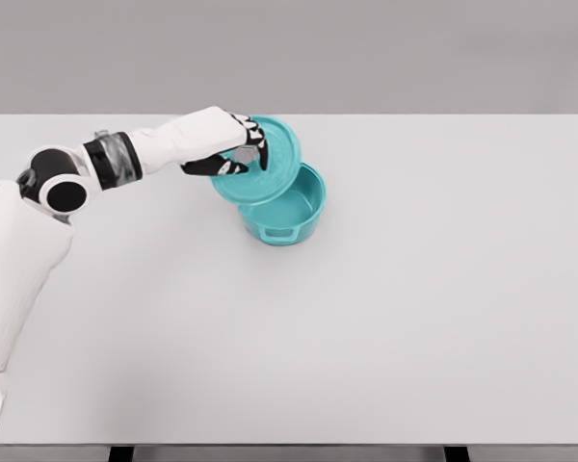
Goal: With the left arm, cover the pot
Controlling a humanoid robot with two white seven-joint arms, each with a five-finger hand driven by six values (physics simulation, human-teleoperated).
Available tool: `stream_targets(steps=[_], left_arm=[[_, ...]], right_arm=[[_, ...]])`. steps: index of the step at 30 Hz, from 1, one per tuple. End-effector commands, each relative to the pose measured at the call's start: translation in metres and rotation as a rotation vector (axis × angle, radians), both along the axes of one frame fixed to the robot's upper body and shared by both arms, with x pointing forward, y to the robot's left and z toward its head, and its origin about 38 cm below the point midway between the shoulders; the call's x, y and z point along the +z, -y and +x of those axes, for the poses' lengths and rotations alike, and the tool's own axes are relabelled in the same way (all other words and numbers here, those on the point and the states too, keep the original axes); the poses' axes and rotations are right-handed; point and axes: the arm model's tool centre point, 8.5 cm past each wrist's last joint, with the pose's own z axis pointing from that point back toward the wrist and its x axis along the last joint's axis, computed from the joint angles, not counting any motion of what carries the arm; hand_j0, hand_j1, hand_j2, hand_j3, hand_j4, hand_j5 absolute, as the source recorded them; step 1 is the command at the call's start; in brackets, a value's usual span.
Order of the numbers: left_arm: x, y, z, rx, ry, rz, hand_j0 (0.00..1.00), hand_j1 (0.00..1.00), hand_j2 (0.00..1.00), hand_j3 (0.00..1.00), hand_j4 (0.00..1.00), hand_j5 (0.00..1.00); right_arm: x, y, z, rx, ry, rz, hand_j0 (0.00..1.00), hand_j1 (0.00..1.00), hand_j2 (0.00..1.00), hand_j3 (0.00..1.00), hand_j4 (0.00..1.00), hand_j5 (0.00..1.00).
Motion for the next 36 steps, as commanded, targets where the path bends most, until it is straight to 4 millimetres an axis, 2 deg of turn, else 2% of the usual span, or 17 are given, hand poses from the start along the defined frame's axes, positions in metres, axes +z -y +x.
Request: stream_targets(steps=[1,5,10,23,36], left_arm=[[-0.002,0.006,-0.001,-0.013,-0.007,-0.005,0.42,0.42,0.42,0.42,0.42,0.42],[0.002,0.011,-0.006,-0.029,0.008,-0.008,0.42,0.42,0.42,0.42,0.42,0.42],[-0.004,0.013,-0.008,-0.036,-0.004,-0.003,0.43,0.43,0.43,0.43,0.43,0.43],[-0.015,0.038,-0.011,-0.085,-0.025,0.018,0.44,0.44,0.44,0.44,0.44,0.44],[-0.02,0.034,-0.003,-0.066,-0.05,0.029,0.47,0.47,0.47,0.47,0.47,0.47]], right_arm=[[0.0,0.0,0.0,0.0,-0.001,0.001,1.0,1.0,1.0,1.0,1.0,1.0],[0.0,0.0,0.0,0.0,-0.001,0.001,1.0,1.0,1.0,1.0,1.0,1.0],[0.0,0.0,0.0,0.0,0.001,0.0,1.0,1.0,1.0,1.0,1.0,1.0],[0.0,0.0,0.0,0.0,0.001,0.0,1.0,1.0,1.0,1.0,1.0,1.0],[0.0,0.0,0.0,0.0,0.001,0.0,1.0,1.0,1.0,1.0,1.0,1.0]])
